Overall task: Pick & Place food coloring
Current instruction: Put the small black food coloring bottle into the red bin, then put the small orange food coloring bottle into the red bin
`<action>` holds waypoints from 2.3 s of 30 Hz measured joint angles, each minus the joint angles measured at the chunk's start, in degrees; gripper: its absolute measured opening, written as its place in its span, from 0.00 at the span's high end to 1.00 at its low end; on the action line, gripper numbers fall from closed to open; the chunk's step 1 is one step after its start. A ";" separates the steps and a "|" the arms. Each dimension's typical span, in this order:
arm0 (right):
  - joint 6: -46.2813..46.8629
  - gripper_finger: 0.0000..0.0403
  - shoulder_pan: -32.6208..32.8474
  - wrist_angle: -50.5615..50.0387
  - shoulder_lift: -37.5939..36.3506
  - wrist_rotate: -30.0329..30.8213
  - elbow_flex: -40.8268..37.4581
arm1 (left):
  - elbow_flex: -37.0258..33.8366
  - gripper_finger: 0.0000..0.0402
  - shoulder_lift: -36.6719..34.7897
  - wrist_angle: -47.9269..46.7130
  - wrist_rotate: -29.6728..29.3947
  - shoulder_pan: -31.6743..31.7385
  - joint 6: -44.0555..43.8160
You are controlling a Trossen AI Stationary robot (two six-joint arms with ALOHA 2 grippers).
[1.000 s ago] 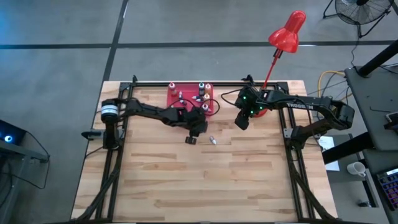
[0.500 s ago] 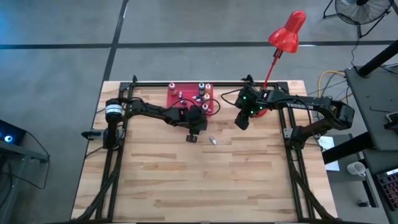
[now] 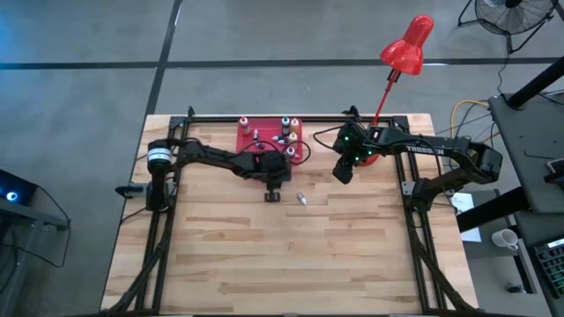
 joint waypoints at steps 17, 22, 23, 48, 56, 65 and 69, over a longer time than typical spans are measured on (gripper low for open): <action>-1.13 0.52 0.00 0.70 0.02 2.13 -0.11 | -0.14 0.86 -16.06 -0.43 -32.38 4.53 -14.41; -1.74 0.52 -0.04 1.71 0.02 3.05 -0.13 | -0.88 0.72 -15.47 -1.52 -33.15 7.23 -16.13; -1.73 0.52 -0.04 1.73 0.02 3.05 -0.13 | -0.66 0.69 -15.60 -1.60 -33.18 7.03 -15.81; 21.40 0.52 4.55 7.12 0.38 -0.43 -0.13 | 1.11 0.63 -24.52 -10.34 -19.11 -7.13 -38.22; 30.83 0.52 19.43 8.75 6.14 5.40 0.70 | -2.64 0.63 -30.52 -13.74 -19.01 -10.13 -36.79; 46.85 0.52 24.25 10.16 21.73 10.38 9.16 | -16.05 0.63 -41.42 -9.51 -18.35 -10.09 -33.25; 50.27 0.52 25.82 9.88 27.04 10.62 15.02 | -21.16 0.63 -47.87 -8.87 -17.62 -10.28 -32.94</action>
